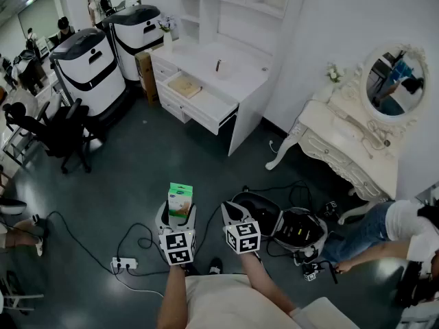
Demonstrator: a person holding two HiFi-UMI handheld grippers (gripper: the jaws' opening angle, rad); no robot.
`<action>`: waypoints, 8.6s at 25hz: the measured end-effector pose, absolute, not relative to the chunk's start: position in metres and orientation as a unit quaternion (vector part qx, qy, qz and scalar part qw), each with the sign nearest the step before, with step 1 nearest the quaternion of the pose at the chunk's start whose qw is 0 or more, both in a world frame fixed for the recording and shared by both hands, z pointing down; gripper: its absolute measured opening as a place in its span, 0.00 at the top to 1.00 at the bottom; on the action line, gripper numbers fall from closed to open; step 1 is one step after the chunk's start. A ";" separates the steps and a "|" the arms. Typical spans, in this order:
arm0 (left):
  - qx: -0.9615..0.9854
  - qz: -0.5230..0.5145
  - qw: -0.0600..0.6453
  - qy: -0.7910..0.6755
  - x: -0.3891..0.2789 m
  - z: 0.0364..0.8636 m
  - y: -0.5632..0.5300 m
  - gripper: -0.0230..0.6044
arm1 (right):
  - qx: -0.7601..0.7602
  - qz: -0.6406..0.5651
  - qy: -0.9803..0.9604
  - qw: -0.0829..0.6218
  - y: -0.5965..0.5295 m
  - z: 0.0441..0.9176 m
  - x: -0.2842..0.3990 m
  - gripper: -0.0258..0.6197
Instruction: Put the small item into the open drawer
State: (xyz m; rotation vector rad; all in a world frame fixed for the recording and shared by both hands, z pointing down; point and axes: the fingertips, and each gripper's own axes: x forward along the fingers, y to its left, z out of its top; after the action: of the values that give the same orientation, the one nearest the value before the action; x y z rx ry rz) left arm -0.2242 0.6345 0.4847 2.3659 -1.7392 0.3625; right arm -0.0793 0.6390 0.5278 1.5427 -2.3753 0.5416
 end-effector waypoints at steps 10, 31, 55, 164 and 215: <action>0.799 0.120 0.093 -0.582 -0.224 0.490 0.633 0.39 | 0.539 0.205 -0.808 0.124 0.636 0.545 -0.067 0.92; 0.829 0.108 0.127 -0.534 -0.198 0.507 0.334 0.39 | 0.547 0.262 -0.783 0.136 0.393 0.587 -0.058 0.92; 0.854 0.111 0.134 -0.490 -0.224 0.503 0.030 0.39 | 0.565 0.269 -0.771 0.113 0.105 0.587 -0.082 0.92; 0.838 0.402 0.234 -0.285 0.025 0.758 -0.147 0.39 | 0.537 0.344 -0.740 0.213 -0.059 0.668 0.143 0.92; 0.800 0.479 0.264 -0.248 0.033 0.832 -0.160 0.39 | 0.494 0.356 -0.755 0.242 -0.062 0.684 0.129 0.92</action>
State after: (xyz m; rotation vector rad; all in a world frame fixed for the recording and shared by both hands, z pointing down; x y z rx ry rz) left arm 0.0330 -0.1599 0.8317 2.1612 -0.6711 1.2944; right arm 0.1291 -0.0616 0.6836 1.3512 -2.0646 0.9722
